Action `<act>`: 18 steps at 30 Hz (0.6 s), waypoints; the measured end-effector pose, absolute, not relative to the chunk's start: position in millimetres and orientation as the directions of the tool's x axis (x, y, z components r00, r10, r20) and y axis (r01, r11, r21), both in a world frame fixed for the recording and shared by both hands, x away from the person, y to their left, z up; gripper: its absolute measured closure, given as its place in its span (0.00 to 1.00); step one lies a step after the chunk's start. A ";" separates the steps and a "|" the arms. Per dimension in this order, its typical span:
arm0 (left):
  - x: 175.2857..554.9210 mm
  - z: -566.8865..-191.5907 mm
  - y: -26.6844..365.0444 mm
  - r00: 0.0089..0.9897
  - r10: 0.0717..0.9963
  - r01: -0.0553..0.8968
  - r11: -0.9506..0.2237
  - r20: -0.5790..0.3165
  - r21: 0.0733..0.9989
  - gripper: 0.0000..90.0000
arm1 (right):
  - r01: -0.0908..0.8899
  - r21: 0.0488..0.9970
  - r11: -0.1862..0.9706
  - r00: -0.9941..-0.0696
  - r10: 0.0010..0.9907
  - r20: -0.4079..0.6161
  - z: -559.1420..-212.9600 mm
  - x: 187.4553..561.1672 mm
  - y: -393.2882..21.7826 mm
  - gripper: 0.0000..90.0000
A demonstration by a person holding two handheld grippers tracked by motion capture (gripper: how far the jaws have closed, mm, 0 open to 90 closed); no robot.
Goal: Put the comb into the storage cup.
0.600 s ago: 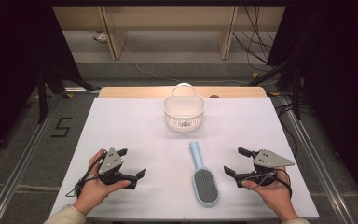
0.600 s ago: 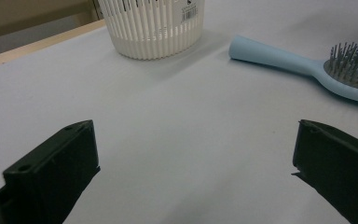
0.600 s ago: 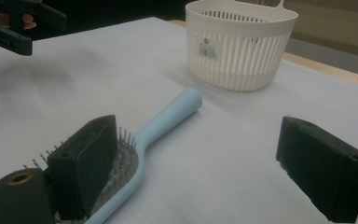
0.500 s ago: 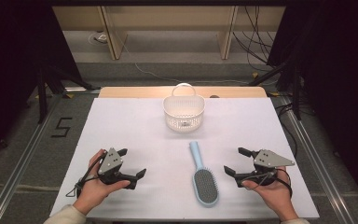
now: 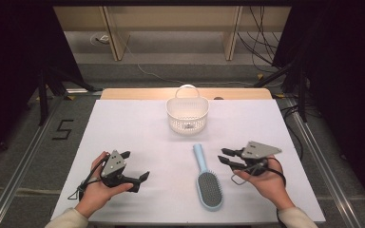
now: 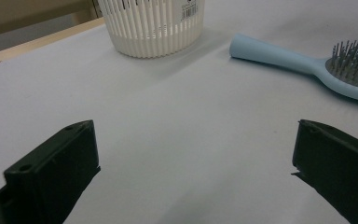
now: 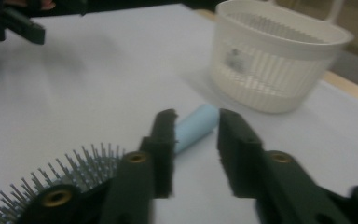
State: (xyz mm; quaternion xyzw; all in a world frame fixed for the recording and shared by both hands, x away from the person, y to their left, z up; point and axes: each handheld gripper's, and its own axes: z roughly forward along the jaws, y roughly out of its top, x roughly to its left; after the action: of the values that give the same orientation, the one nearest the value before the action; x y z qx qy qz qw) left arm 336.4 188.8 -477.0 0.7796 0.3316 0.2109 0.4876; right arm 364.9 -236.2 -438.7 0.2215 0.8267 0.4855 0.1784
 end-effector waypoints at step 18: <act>335.5 -477.0 185.9 0.709 0.705 0.304 -0.308 0.001 0.901 0.00 | 0.174 0.587 0.791 -0.931 0.327 -0.165 -460.2 443.5 -114.3 1.00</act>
State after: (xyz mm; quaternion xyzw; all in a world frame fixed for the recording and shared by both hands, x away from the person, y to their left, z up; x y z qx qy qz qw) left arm 335.5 185.9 -477.0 0.7827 0.3223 0.2034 0.4920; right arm 443.5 -114.3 -460.2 0.1337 0.9373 0.2944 0.1299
